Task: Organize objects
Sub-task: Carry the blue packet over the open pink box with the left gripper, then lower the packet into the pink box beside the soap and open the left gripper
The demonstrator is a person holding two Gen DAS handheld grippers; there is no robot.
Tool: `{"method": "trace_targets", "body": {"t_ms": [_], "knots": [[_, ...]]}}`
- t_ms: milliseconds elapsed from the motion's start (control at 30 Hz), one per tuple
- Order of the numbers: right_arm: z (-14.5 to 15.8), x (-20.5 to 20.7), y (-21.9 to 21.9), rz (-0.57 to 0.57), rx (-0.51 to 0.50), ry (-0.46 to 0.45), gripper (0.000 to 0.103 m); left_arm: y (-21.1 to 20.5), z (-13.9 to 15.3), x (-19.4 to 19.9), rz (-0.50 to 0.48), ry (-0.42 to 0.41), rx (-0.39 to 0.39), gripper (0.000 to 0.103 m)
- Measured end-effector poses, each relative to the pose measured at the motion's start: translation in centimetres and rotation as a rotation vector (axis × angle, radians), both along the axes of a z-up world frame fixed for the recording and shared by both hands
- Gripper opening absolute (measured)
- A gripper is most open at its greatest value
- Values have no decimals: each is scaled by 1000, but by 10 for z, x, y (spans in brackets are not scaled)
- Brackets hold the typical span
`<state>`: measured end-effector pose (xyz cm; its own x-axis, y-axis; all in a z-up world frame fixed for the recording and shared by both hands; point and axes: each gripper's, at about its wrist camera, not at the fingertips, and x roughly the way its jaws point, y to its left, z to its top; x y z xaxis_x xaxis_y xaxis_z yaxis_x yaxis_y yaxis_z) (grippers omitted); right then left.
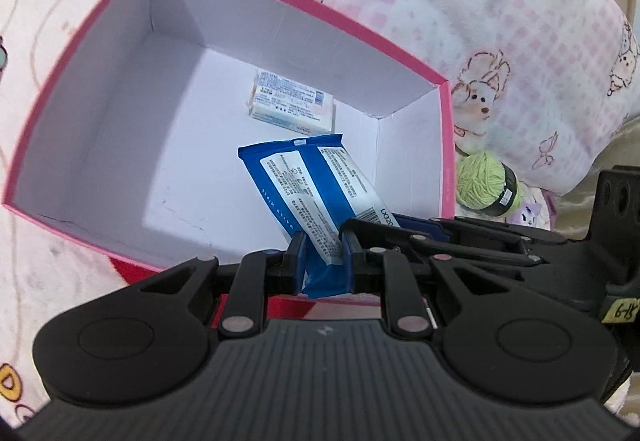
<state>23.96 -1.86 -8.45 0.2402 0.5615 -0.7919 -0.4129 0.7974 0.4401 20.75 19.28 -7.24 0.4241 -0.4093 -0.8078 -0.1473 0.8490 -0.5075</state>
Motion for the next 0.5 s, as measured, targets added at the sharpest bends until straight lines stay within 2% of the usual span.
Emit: {"method": "trace_targets", "body": {"t_ms": [167, 333, 433, 500], "knots": [[-6, 8, 5, -13, -21, -7, 29, 6, -10, 12, 16, 15, -37, 16], [-10, 18, 10, -15, -34, -6, 29, 4, -16, 28, -12, 35, -44, 16], [-16, 22, 16, 15, -45, 29, 28, 5, -23, 31, -6, 57, -31, 16], [-21, 24, 18, 26, -17, 78, 28, 6, -27, 26, 29, 36, 0, 16]]}}
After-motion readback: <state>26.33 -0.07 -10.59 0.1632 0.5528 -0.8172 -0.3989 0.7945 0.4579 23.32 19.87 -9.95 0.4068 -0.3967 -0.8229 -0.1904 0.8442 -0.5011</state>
